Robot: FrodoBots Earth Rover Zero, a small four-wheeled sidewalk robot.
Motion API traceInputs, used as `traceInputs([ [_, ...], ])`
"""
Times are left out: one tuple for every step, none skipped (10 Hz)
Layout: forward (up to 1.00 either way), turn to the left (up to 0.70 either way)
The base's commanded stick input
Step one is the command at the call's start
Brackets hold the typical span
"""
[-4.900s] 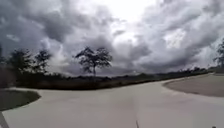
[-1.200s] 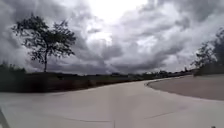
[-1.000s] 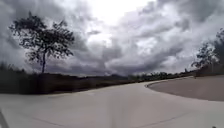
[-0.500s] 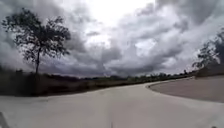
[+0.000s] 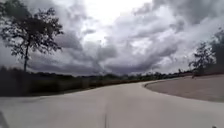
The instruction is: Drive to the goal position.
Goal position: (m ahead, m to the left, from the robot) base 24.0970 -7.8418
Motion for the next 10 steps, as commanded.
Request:
traceInputs([
  [0.85,0.00],
  [0.85,0.00],
  [0.85,0.00],
  [0.85,0.00],
  [0.85,0.00],
  [0.85,0.00],
  [0.85,0.00],
  [0.85,0.00],
  [0.85,0.00],
  [0.85,0.00],
])
